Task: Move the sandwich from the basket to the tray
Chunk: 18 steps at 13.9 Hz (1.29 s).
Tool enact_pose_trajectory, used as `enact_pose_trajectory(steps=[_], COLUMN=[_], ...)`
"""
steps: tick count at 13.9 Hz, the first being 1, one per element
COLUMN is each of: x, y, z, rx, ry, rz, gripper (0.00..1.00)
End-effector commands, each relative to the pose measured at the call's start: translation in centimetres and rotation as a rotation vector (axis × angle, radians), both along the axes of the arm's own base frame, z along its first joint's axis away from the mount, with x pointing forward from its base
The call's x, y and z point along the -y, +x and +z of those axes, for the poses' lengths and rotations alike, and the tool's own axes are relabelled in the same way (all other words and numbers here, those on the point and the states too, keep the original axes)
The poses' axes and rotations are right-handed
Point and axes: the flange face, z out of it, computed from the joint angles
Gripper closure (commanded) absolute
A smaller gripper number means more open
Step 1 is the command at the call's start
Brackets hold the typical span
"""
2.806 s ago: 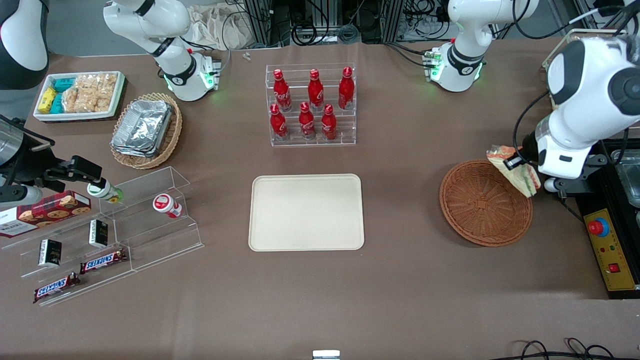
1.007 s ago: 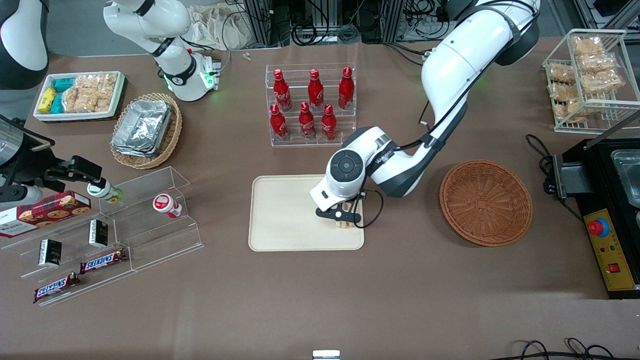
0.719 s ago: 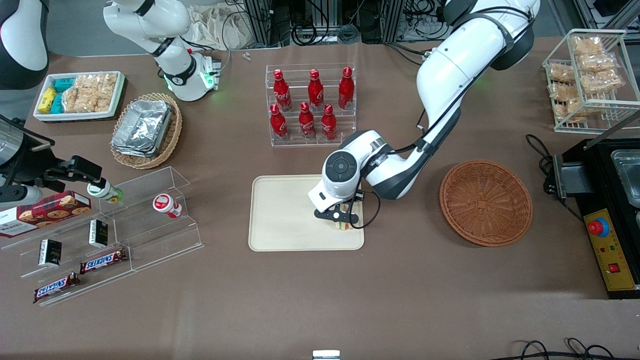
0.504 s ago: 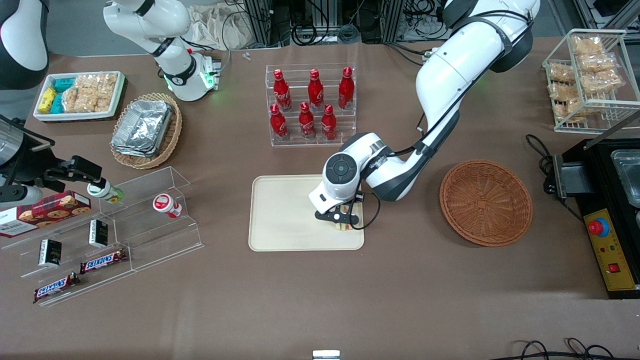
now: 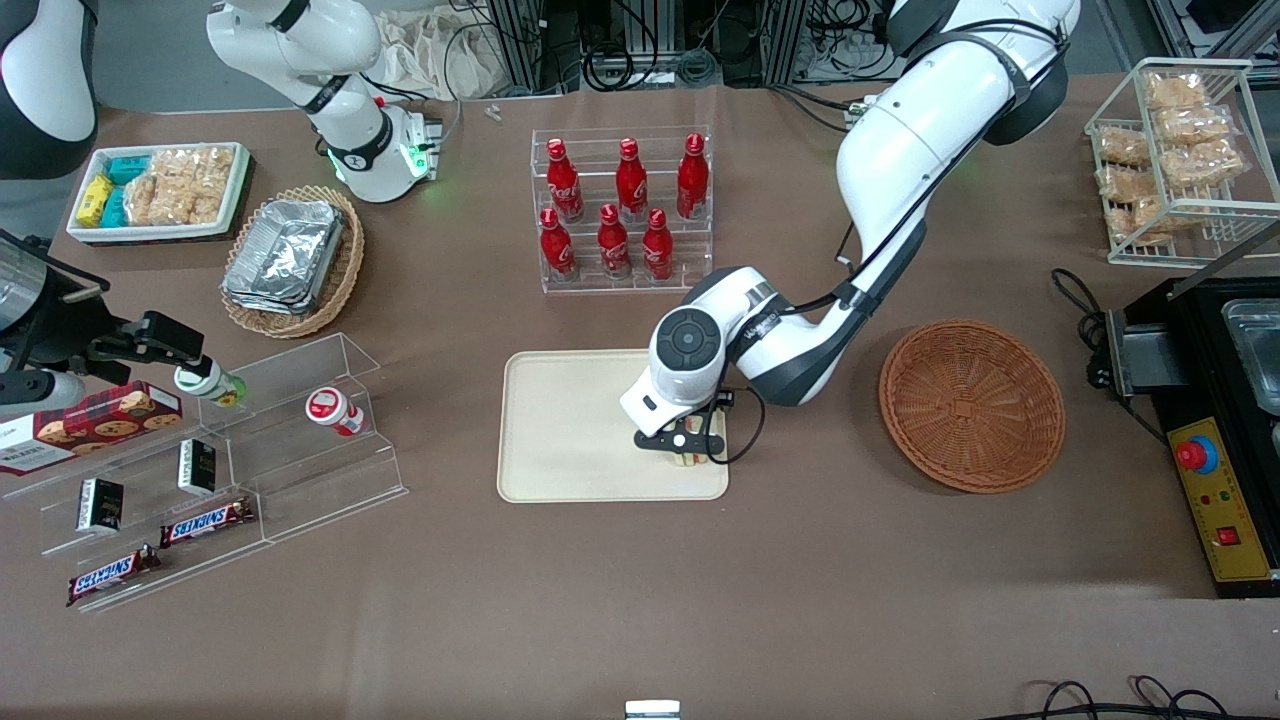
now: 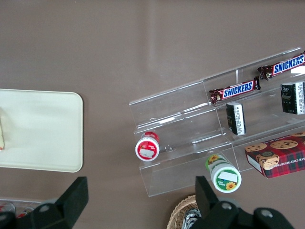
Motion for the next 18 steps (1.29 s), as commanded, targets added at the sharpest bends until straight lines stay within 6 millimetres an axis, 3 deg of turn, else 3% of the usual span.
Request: enact_pose_trajectory(steps=[1,3,6,8,11,14,18], x=[-4.3,-6.3,-11.5,-16.0,-21.8,-25.8,-30.5], y=[2.7,3.1,4.5,5.3,5.2,3.7,2.0], z=[5.2,9.7,15.7,18.5,21.6,24.3,26.1], rx=[0.04,0.059,0.085,0.073,0.051,0.087,0.103], ry=[0.023,0.068,0.114,0.143,0.113,0.144,0.099], rz=[0.074,0.096,0.16,0.227,0.257,0.308,0.374], gripper=[0.0,0.0,0.0,0.0,0.0,0.0,0.0])
